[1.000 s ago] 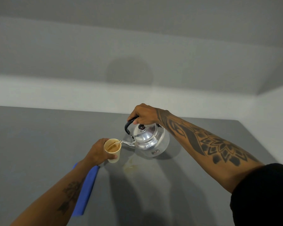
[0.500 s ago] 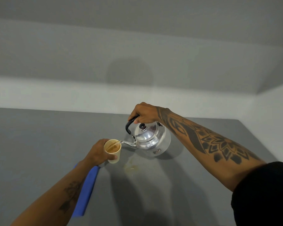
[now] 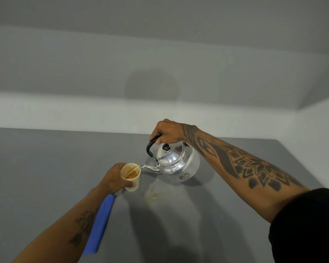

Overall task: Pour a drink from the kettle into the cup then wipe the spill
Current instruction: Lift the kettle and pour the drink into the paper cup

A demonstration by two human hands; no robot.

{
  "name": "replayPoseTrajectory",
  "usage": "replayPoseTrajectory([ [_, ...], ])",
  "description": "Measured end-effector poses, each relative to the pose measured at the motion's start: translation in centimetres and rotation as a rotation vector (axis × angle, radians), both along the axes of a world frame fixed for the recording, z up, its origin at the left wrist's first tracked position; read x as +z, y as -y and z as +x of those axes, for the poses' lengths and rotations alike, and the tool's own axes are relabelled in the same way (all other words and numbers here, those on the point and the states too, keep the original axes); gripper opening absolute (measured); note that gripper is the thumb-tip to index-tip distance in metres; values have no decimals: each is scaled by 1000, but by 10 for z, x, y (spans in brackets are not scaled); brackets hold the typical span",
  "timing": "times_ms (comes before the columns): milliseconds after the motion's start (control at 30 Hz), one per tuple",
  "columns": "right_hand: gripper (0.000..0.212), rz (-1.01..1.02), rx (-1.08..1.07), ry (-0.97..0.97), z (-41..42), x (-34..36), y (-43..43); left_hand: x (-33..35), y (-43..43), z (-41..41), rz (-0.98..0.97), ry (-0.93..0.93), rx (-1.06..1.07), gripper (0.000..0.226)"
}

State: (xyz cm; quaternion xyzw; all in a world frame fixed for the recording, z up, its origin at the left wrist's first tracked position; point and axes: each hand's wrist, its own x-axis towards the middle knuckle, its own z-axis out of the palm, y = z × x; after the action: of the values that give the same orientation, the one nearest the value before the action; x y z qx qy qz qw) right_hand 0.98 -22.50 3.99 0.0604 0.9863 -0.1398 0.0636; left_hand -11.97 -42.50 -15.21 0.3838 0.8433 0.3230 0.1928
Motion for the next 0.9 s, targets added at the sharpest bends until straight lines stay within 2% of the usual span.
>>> replayPoseTrajectory([
  [100,30,-2,1,-3,0,2,0,0,-1,1,-1,-6,-5,72],
  [333,30,7,5,2,1,4,1,-9,-1,-6,-21,4,-6,80],
  [500,30,16,9,0,2,7,3,-2,-2,0,-11,-16,2,72],
  [900,30,35,19,4,2,8,1,2,-1,1,-24,-38,-6,71],
])
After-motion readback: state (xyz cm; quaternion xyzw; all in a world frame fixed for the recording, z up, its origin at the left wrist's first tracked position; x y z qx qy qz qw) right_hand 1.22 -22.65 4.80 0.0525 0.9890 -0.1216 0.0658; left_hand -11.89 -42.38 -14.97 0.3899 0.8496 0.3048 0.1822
